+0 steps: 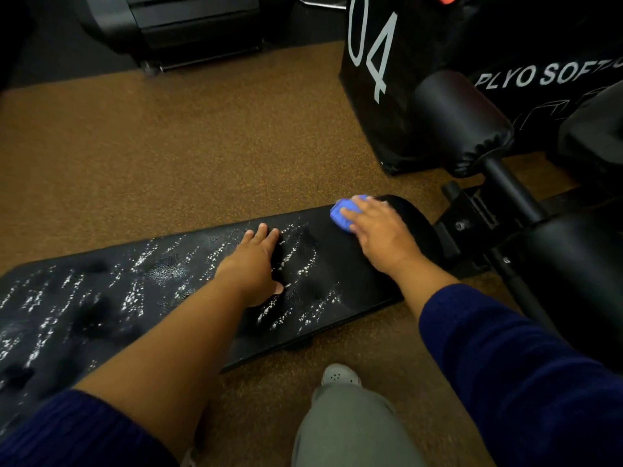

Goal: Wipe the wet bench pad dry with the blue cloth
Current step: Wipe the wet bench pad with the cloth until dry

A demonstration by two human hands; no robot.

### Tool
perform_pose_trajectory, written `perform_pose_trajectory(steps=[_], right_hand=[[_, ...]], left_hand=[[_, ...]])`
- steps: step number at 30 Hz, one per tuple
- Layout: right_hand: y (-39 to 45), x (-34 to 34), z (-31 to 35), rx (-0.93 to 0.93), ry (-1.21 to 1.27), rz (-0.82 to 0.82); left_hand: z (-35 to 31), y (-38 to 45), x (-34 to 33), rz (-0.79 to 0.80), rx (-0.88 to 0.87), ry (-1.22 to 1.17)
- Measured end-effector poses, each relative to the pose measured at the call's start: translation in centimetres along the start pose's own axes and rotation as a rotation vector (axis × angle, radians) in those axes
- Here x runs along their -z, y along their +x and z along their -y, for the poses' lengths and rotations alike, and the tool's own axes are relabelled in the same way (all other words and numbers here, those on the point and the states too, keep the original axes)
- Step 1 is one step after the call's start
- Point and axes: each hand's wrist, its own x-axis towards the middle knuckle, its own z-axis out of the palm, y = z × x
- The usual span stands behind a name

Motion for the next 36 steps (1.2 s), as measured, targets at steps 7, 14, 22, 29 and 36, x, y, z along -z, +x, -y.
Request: perform_pose_trajectory(steps=[7, 14, 22, 29, 36], right_hand=[[4.2, -1.5, 9.0, -0.063, 0.094, 0.145], [4.1, -1.2, 3.6, -0.17, -0.03, 0.034], [4.6, -2.7, 12.0, 0.085, 0.171, 0.198], [2.6, 1.7, 1.9, -0.144, -0.064, 0.06], [3.1, 2.8, 0.9, -0.429, -0.231, 0.099]], left_hand=[[1.7, -1.7, 0.0, -0.186, 0.09, -0.145], [3.6, -3.2, 0.7, -0.207, 0.115, -0.063], [4.5, -4.0, 0.3, -0.197, 0.099, -0.087], [5.6, -4.2, 0.0, -0.192, 0.079, -0.105], [5.7, -3.8, -0.6, -0.18, 0.078, -0.127]])
